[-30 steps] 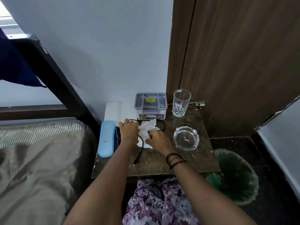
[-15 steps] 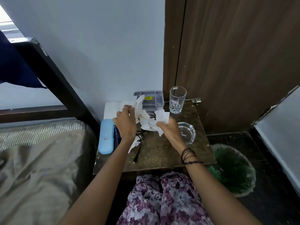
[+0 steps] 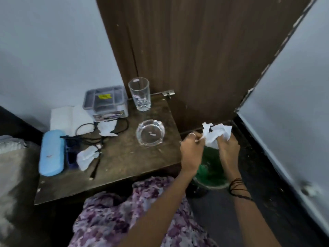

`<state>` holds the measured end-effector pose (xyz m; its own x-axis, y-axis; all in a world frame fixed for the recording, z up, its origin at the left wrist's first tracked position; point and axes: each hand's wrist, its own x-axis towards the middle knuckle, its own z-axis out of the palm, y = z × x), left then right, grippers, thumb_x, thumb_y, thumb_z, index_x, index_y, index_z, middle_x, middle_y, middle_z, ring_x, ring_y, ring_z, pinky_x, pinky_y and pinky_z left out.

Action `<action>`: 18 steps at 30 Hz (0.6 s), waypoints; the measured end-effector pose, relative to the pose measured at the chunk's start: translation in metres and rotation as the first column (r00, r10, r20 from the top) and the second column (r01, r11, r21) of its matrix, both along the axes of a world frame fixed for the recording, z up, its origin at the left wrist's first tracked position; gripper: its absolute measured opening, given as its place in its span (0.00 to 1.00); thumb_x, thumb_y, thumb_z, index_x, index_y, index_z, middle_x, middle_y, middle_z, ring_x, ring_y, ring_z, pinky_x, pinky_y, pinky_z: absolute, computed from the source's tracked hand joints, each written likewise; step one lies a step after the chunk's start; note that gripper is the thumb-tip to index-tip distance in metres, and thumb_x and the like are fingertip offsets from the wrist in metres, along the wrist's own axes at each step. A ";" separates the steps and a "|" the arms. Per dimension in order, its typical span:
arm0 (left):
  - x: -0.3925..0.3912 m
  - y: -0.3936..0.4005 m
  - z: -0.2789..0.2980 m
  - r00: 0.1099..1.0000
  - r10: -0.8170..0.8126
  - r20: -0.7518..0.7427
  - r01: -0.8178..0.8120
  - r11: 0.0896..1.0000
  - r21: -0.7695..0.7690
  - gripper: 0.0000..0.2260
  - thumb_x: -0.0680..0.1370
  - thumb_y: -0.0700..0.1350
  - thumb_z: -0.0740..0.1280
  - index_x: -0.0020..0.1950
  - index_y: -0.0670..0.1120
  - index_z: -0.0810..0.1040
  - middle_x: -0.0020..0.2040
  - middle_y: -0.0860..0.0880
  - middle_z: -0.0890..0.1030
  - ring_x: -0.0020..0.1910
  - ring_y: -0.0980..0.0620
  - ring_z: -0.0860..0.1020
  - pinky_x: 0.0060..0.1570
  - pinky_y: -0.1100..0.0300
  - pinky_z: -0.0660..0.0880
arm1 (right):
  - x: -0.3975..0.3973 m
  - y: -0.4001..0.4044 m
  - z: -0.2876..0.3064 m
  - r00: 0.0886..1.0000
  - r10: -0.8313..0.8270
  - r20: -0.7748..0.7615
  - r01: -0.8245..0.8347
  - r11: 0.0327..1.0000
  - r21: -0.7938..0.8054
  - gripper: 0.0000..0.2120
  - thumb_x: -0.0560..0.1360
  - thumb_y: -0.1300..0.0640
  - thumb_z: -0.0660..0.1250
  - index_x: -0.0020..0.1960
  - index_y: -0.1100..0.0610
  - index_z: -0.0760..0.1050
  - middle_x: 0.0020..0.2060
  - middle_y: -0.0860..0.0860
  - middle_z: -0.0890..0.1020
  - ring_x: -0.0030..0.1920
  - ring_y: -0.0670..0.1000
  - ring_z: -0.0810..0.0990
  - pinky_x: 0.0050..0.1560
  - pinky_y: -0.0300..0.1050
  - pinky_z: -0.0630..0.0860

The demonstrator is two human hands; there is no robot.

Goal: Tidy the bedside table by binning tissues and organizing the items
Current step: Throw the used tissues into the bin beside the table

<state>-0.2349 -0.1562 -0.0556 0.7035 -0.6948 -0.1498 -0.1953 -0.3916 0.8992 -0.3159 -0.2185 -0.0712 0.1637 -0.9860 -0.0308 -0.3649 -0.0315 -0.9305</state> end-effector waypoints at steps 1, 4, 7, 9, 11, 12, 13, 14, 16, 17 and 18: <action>-0.014 -0.008 -0.015 0.999 -0.016 -0.033 0.018 0.998 0.062 0.07 0.76 0.43 0.65 0.49 0.43 0.80 0.47 0.45 0.84 0.47 0.48 0.80 0.45 0.61 0.71 | -0.011 -0.007 -0.018 0.997 -0.036 -0.068 0.037 0.999 0.019 0.11 0.75 0.53 0.60 0.49 0.60 0.75 0.43 0.54 0.80 0.43 0.54 0.77 0.41 0.46 0.72; -0.044 -0.029 -0.059 0.993 -0.020 -0.116 0.043 0.978 0.205 0.08 0.77 0.41 0.63 0.51 0.39 0.79 0.46 0.43 0.81 0.47 0.46 0.78 0.35 0.67 0.61 | -0.038 -0.027 -0.072 0.974 -0.099 -0.205 0.119 0.989 0.085 0.17 0.68 0.47 0.63 0.44 0.61 0.73 0.46 0.59 0.79 0.46 0.60 0.78 0.45 0.56 0.77; -0.055 -0.046 -0.100 0.991 0.010 -0.130 0.031 0.950 0.311 0.09 0.77 0.39 0.62 0.52 0.37 0.79 0.52 0.40 0.82 0.53 0.43 0.79 0.40 0.62 0.65 | -0.050 -0.037 -0.107 0.951 -0.037 -0.306 0.067 0.994 0.090 0.07 0.70 0.58 0.66 0.35 0.59 0.73 0.37 0.51 0.75 0.43 0.55 0.75 0.43 0.43 0.70; -0.057 -0.054 -0.130 0.990 0.018 -0.143 0.032 0.941 0.338 0.09 0.77 0.37 0.61 0.53 0.37 0.79 0.53 0.39 0.82 0.53 0.42 0.79 0.42 0.58 0.68 | -0.054 -0.043 -0.134 0.912 0.042 -0.408 -0.012 0.997 0.075 0.09 0.73 0.58 0.65 0.37 0.61 0.75 0.35 0.54 0.78 0.40 0.56 0.76 0.39 0.42 0.68; -0.054 -0.062 -0.161 0.988 0.001 -0.152 0.054 0.930 0.363 0.09 0.77 0.37 0.61 0.53 0.37 0.78 0.53 0.38 0.81 0.53 0.40 0.79 0.44 0.56 0.71 | -0.055 -0.051 -0.164 0.885 0.079 -0.459 -0.028 0.993 0.117 0.10 0.75 0.55 0.63 0.39 0.61 0.75 0.39 0.61 0.81 0.42 0.60 0.79 0.39 0.46 0.70; -0.052 -0.066 -0.176 0.987 -0.027 -0.160 0.086 0.923 0.375 0.09 0.77 0.37 0.61 0.54 0.37 0.78 0.53 0.38 0.81 0.54 0.40 0.78 0.47 0.55 0.72 | -0.055 -0.054 -0.177 0.875 0.101 -0.474 -0.029 0.987 0.157 0.11 0.75 0.55 0.62 0.43 0.62 0.76 0.41 0.62 0.82 0.43 0.61 0.80 0.39 0.46 0.70; -0.050 -0.069 -0.191 0.981 -0.072 -0.182 0.140 0.909 0.393 0.10 0.78 0.37 0.61 0.56 0.36 0.77 0.56 0.37 0.80 0.56 0.40 0.78 0.51 0.53 0.73 | -0.055 -0.057 -0.190 0.861 0.142 -0.488 -0.036 0.975 0.220 0.12 0.76 0.55 0.62 0.48 0.64 0.76 0.45 0.63 0.82 0.46 0.62 0.80 0.41 0.45 0.70; -0.049 -0.071 -0.204 0.968 -0.130 -0.213 0.210 0.886 0.414 0.12 0.78 0.38 0.61 0.60 0.37 0.75 0.59 0.37 0.78 0.60 0.39 0.76 0.56 0.52 0.72 | -0.055 -0.059 -0.199 0.851 0.191 -0.489 -0.046 0.955 0.293 0.13 0.75 0.55 0.63 0.54 0.64 0.75 0.48 0.62 0.82 0.48 0.61 0.80 0.43 0.45 0.71; -0.048 -0.072 -0.224 0.930 -0.241 -0.277 0.348 0.820 0.454 0.17 0.78 0.39 0.61 0.68 0.39 0.69 0.66 0.38 0.73 0.66 0.40 0.72 0.63 0.52 0.68 | -0.058 -0.062 -0.214 0.821 0.287 -0.493 -0.071 0.909 0.411 0.19 0.73 0.56 0.66 0.62 0.61 0.71 0.54 0.61 0.81 0.53 0.61 0.79 0.51 0.48 0.74; -0.048 -0.072 -0.231 0.917 -0.280 -0.284 0.388 0.791 0.473 0.19 0.78 0.38 0.61 0.69 0.40 0.68 0.68 0.39 0.72 0.67 0.40 0.71 0.64 0.52 0.68 | -0.060 -0.063 -0.219 0.798 0.306 -0.519 -0.063 0.899 0.434 0.21 0.73 0.56 0.67 0.64 0.60 0.70 0.55 0.60 0.80 0.54 0.61 0.79 0.54 0.50 0.75; -0.048 -0.072 -0.236 0.911 -0.309 -0.273 0.408 0.770 0.490 0.19 0.78 0.38 0.61 0.69 0.40 0.68 0.67 0.38 0.73 0.66 0.40 0.71 0.63 0.52 0.69 | -0.061 -0.065 -0.222 0.776 0.303 -0.552 -0.041 0.899 0.435 0.22 0.73 0.57 0.67 0.66 0.58 0.68 0.56 0.60 0.80 0.54 0.61 0.78 0.55 0.51 0.75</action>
<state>-0.2827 -0.2283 -0.2920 0.3482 -0.6691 -0.6566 -0.2850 -0.7428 0.6058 -0.3765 -0.2830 -0.2933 0.1482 -0.8274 -0.5417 -0.8672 0.1546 -0.4734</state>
